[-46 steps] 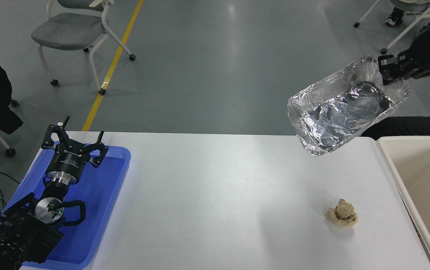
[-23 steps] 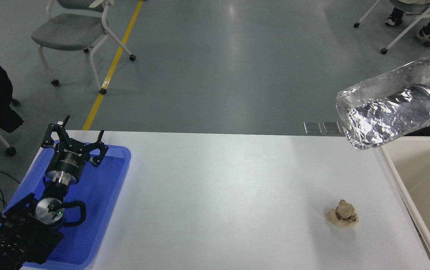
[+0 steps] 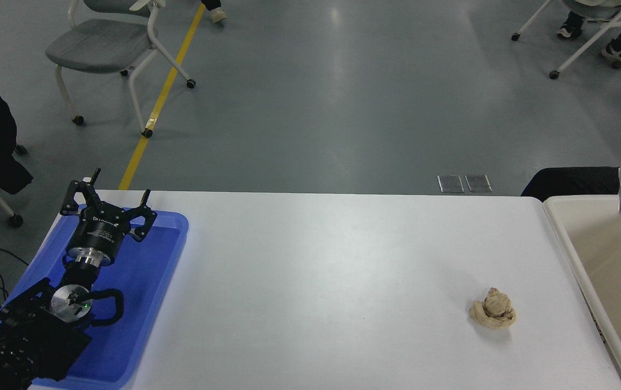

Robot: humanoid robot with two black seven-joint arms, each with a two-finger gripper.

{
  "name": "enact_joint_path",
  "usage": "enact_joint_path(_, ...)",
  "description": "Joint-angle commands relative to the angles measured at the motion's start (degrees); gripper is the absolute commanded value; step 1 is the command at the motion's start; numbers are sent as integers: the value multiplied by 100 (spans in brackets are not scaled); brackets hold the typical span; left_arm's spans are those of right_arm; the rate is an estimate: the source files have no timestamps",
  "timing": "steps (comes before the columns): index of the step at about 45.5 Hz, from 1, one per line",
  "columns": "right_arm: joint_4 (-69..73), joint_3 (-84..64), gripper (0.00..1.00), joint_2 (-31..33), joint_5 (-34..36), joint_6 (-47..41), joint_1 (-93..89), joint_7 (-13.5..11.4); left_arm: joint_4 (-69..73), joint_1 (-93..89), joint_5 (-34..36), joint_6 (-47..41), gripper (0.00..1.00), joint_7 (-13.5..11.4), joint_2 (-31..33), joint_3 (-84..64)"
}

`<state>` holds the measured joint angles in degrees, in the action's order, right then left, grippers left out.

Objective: Pick up foil plate and place in dustbin

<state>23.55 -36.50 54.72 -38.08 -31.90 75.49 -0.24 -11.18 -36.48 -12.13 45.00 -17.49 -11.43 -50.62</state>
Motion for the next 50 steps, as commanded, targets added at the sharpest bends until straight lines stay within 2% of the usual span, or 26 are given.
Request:
enact_joint_path(1, -895, 1443, 0, -559, 107, 922, -2195, 33, 2, 1, 0, 0, 100, 0, 0, 0)
enact_joint_path(12, -1652, 2174, 0, -1446, 731, 1599, -3453, -55, -15, -8, 0, 0, 100, 0, 0, 0)
enact_joint_path(20, -1652, 2402, 0, -1728, 1171, 2074, -3726, -231, -15, -8, 0, 0, 100, 0, 0, 0)
enact_joint_path(26, -1652, 2701, 0, -1781, 1189, 2136, -3770, -319, 2, -8, 0, 0, 100, 0, 0, 0)
enact_joint_path(28, -1652, 2762, 12, -1781, 1189, 2153, -3770, -345, 2, -8, 0, 0, 100, 0, 0, 0)
enact_joint_path(29, -1643, 2780, 24, -1790, 1189, 2153, -3770, -345, 2, -8, 0, 0, 100, 0, 0, 0)
enact_joint_path(30, -1634, 2798, 57, -1781, 1189, 2153, -3770, -345, 2, -8, 0, 0, 100, 0, 0, 0)
enact_joint_path(31, -1626, 2807, 100, -1790, 1189, 2153, -3770, -345, 2, -8, 0, 0, 100, 0, 0, 0)
enact_joint_path(50, -1494, 2815, 100, -1948, 1197, 2074, -3700, -319, 2, -8, 0, 0, 100, 0, 0, 0)
